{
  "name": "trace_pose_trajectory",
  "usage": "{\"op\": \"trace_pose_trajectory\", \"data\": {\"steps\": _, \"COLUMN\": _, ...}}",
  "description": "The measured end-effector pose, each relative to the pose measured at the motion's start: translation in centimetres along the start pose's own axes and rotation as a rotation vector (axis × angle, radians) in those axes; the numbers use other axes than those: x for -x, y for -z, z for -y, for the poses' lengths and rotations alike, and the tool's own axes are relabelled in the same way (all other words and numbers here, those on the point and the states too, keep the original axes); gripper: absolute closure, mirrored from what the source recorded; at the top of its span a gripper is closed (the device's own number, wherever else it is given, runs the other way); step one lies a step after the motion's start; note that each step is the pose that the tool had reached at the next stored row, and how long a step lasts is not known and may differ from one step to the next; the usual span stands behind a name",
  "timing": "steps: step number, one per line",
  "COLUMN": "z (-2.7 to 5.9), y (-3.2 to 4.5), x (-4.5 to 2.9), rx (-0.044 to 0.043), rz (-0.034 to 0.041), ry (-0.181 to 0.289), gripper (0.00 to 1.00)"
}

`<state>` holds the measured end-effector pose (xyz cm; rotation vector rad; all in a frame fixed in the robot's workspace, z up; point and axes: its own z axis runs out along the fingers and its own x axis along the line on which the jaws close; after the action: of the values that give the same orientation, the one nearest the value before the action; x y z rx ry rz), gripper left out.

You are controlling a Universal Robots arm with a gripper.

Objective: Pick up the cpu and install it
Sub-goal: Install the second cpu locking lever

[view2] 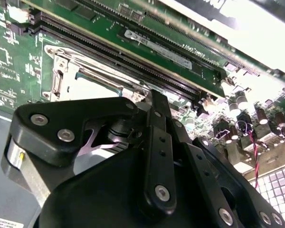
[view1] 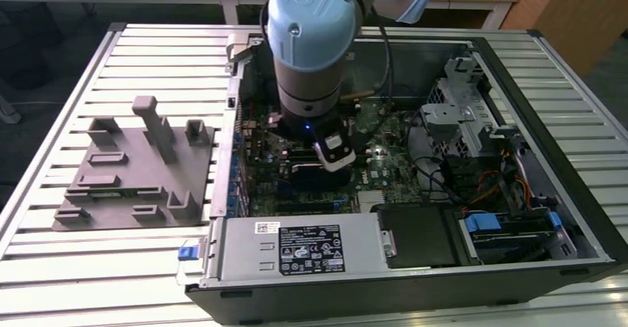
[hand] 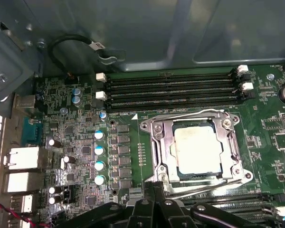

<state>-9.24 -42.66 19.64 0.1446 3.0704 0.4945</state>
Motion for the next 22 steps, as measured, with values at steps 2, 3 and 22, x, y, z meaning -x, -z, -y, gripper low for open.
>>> {"op": "trace_pose_trajectory", "data": {"steps": 2, "z": 0.15, "y": 0.04, "x": 0.11, "rx": -0.0003, "rz": -0.0004, "ry": 0.000, "gripper": 0.89}}
{"op": "trace_pose_trajectory", "data": {"steps": 3, "z": 0.21, "y": 0.07, "x": 0.16, "rx": -0.0004, "rz": -0.0006, "ry": 0.000, "gripper": 0.89}}
{"op": "trace_pose_trajectory", "data": {"steps": 22, "z": 0.67, "y": -0.18, "x": -0.40, "rx": 0.0301, "rz": 0.0043, "ry": 0.000, "gripper": 0.89}}
